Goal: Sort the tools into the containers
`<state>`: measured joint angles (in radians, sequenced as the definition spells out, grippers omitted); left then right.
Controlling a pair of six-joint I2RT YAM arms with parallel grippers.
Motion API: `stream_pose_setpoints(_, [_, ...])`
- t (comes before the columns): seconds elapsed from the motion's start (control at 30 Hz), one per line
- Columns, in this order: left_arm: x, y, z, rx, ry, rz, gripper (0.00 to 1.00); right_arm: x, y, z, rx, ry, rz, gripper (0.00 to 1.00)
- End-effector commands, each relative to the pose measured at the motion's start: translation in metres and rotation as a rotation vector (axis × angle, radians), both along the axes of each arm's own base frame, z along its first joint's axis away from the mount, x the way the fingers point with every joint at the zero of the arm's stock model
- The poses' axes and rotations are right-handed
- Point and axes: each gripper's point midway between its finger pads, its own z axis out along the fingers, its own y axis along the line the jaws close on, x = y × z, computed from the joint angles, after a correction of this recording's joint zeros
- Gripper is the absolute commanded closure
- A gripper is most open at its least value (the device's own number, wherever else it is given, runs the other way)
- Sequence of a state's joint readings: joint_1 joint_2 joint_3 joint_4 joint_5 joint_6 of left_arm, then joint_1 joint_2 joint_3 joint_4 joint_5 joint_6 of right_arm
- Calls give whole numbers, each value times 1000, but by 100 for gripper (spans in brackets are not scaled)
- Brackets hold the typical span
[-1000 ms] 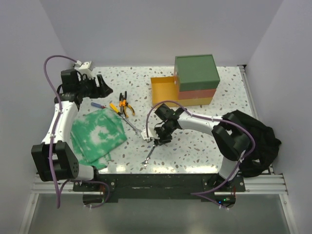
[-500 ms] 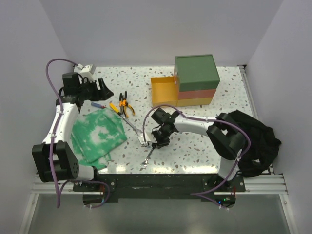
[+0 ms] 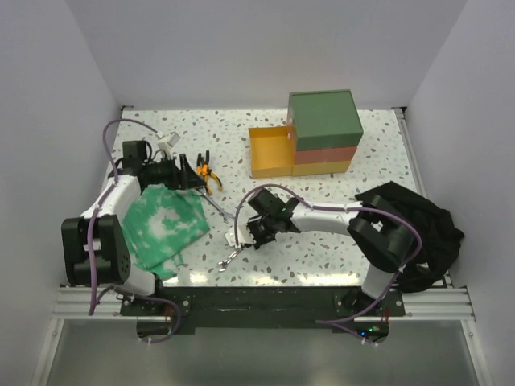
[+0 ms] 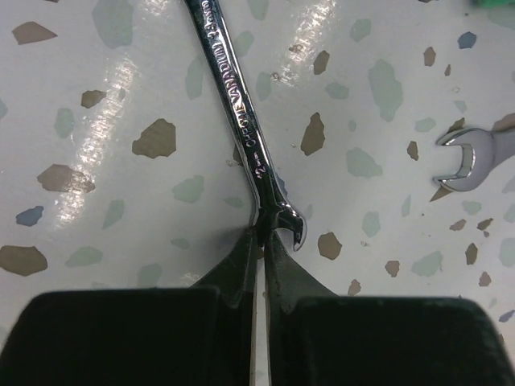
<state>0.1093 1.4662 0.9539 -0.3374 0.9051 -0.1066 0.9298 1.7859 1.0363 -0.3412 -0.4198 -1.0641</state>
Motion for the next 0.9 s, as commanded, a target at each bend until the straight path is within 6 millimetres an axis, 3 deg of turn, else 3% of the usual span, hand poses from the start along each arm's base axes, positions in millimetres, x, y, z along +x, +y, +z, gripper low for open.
stream_pose_setpoints(0.0, [-29, -40, -19, -67, -19, -273, 30, 10, -16, -13, 14, -114, -69, 100])
stream_pose_setpoints(0.23, [-72, -78, -62, -53, 63, -505, 32, 8, -18, 3, 113, -160, -97, 100])
stream_pose_setpoints(0.87, [-103, -106, -113, 41, 182, -718, 38, 12, -16, 13, 165, -166, -167, 100])
